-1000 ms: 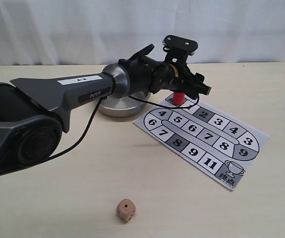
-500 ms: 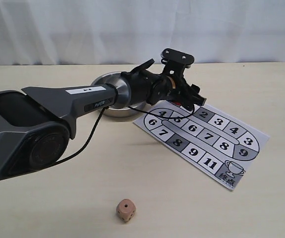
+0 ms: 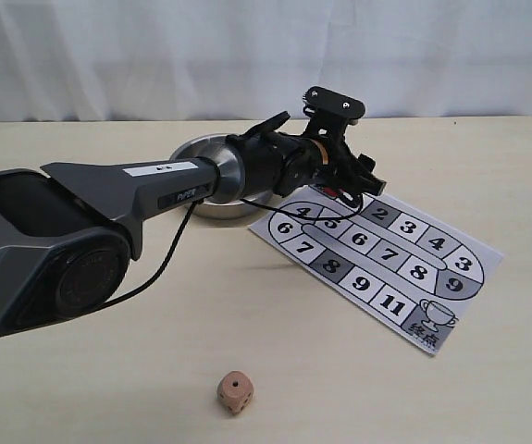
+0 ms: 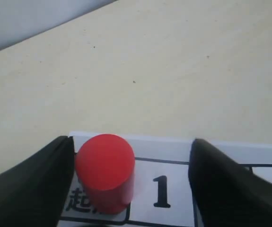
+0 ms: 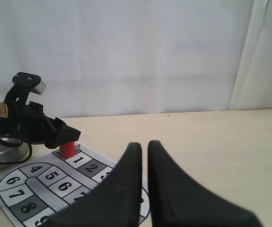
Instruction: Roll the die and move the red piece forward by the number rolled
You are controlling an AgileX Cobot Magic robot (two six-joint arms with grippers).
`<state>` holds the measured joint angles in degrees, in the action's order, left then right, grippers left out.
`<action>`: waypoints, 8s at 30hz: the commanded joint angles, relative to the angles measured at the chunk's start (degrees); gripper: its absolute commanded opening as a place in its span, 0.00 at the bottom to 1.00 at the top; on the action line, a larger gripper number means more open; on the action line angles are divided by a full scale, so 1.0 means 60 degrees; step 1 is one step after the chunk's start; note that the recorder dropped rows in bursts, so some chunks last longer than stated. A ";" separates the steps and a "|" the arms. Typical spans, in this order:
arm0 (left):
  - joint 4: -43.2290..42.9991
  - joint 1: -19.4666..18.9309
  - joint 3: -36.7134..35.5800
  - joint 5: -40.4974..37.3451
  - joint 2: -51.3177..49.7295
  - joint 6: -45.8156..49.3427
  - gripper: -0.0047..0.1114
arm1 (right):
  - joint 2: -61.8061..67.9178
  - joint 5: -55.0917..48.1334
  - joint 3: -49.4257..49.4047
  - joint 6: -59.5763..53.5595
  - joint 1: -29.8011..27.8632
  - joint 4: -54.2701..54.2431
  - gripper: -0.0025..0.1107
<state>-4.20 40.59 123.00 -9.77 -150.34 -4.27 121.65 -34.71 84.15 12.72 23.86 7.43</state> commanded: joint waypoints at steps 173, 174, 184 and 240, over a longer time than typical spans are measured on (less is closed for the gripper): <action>0.0922 -0.6486 -0.7780 -0.5287 0.6710 0.1463 0.04 | 0.0065 0.0109 -0.0024 -0.0003 -0.0054 -0.0023 0.06; 0.0904 -0.6586 -0.7939 -0.5348 0.6906 0.1527 0.04 | 0.0065 0.0109 -0.0024 -0.0003 -0.0054 -0.0023 0.06; 0.0871 -0.6635 -0.9948 -0.4676 0.9137 0.1796 0.04 | 0.0065 0.0109 -0.0024 -0.0003 -0.0054 -0.0023 0.06; 0.0802 -0.6635 -1.3228 -0.4960 2.5057 0.1488 0.04 | 0.0065 0.0109 -0.0024 -0.0003 -0.0054 -0.0023 0.06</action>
<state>0.56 0.75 46.87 -44.74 -0.07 4.97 121.65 -34.71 84.15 12.72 23.86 7.43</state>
